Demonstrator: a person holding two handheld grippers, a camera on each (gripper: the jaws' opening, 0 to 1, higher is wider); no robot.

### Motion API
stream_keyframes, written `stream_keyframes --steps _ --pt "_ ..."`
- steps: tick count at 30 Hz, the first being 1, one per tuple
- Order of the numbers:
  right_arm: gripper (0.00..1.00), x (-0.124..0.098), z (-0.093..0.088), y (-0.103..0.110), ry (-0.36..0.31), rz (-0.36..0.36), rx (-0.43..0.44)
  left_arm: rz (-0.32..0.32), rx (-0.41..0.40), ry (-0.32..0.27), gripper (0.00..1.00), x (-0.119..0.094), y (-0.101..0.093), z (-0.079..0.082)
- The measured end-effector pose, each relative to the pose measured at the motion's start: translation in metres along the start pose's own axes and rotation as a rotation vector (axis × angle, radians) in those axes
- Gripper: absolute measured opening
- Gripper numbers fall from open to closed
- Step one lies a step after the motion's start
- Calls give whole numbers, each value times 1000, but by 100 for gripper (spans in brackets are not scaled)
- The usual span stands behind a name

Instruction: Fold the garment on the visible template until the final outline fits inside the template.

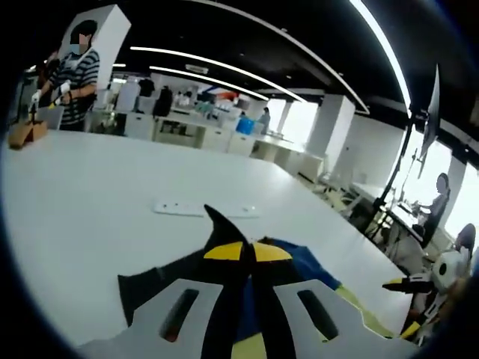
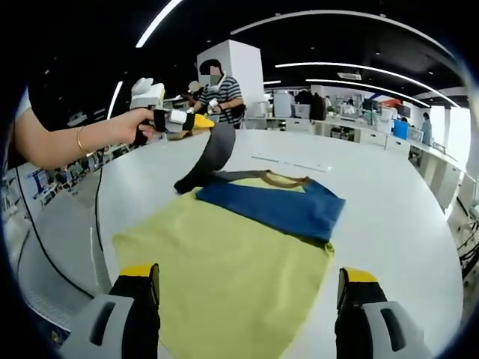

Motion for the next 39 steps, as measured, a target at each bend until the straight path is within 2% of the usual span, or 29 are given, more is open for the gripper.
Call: stream_keyframes --steps 12,22,33,39 --pt "98 4 2 0 -7 1 10 -35 61 43 0 31 -33 -16" --pt "98 9 -1 1 -1 6 18 -68 29 58 0 61 -61 -25" --pt "98 9 -6 -4 5 -1 32 -107 64 111 0 84 -86 -42" --pt "98 11 -11 -4 13 1 41 -137 110 138 0 95 -105 -53"
Point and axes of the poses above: the point that each gripper's makers call its tool centre point, and the gripper's own axes: x roughly forward along the fingers, y roughly to its left, z roughly out of its top, the point moved 4 cm from there along -x, roughly backward along the fingers, and after that the axes turned 9 degrees about -x, right-handed, at the moved point
